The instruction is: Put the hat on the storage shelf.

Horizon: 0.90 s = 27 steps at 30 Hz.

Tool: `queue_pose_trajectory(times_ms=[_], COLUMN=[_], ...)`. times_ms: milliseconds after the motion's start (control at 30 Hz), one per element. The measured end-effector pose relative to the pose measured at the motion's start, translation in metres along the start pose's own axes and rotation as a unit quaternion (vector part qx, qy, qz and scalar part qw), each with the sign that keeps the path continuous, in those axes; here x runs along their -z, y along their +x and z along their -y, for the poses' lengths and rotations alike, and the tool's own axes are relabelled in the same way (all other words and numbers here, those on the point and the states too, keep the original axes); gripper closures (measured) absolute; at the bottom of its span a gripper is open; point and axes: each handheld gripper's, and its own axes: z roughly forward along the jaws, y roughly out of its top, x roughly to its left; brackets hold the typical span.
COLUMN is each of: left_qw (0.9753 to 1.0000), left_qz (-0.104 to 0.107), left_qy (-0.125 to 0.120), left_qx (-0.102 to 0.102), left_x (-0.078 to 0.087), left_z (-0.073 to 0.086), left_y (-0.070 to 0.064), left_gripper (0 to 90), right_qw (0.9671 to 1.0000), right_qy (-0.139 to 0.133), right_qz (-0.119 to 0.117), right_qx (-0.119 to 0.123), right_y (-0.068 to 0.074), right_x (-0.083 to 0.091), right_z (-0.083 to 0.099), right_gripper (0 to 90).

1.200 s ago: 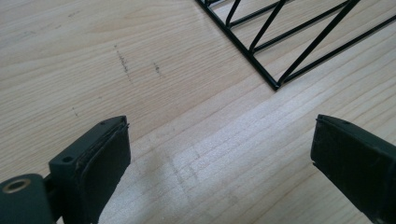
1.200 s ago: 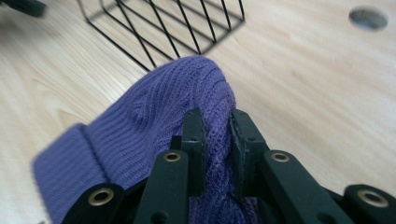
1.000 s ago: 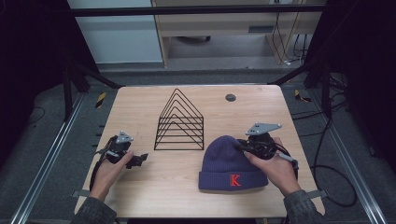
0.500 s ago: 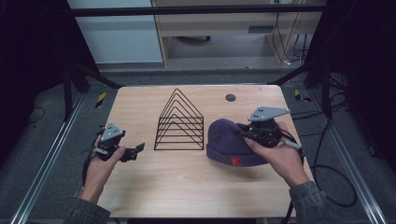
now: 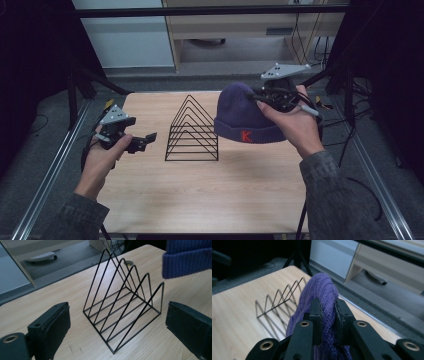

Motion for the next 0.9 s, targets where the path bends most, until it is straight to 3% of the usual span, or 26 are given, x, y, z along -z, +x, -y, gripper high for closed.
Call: queue_pose_trajectory(times_ms=[200,300,633,900], left_qw=[0.9999,0.9998,0.999,0.9983], left_qz=[0.013,0.017,0.032,0.042], left_qy=[-0.002,0.0,-0.01,-0.012], left_qx=[0.002,-0.012,-0.031,-0.038], left_x=[-0.003,-0.004,-0.013,-0.024], left_z=[-0.018,-0.025,-0.049,-0.056], left_y=[-0.003,-0.008,-0.026,-0.031], left_gripper=[5.8,6.1,7.6,7.7], right_qw=[0.9999,0.9997,0.9991,0.9983], right_qy=[-0.013,-0.02,-0.042,-0.054], right_qz=[0.007,0.004,-0.007,-0.021], right_qx=[-0.008,-0.01,-0.003,0.0], right_y=[-0.003,-0.001,0.012,0.025], right_x=[-0.009,-0.01,-0.015,-0.024], right_z=[-0.024,-0.033,-0.063,-0.076], right_gripper=[78.2,78.1,78.1,78.0])
